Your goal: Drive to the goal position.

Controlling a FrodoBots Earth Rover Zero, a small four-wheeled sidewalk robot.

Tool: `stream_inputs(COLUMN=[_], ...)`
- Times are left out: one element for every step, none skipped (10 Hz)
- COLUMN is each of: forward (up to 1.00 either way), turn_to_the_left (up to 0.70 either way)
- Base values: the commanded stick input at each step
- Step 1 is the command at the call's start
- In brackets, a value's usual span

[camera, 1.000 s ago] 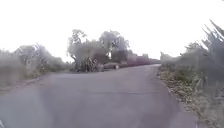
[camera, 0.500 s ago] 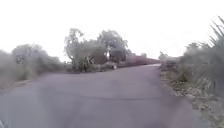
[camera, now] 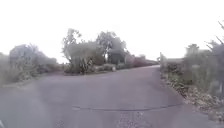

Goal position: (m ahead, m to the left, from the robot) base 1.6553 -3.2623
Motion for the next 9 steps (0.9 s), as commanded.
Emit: stream_inputs(forward=[0.70, 0.70, 0.70, 0.70, 0.70, 0.70, 0.70, 0.70, 0.70], turn_to_the_left=[-0.14, -0.14, -0.14, -0.14, -0.14, -0.14, -0.14, -0.14, -0.14])
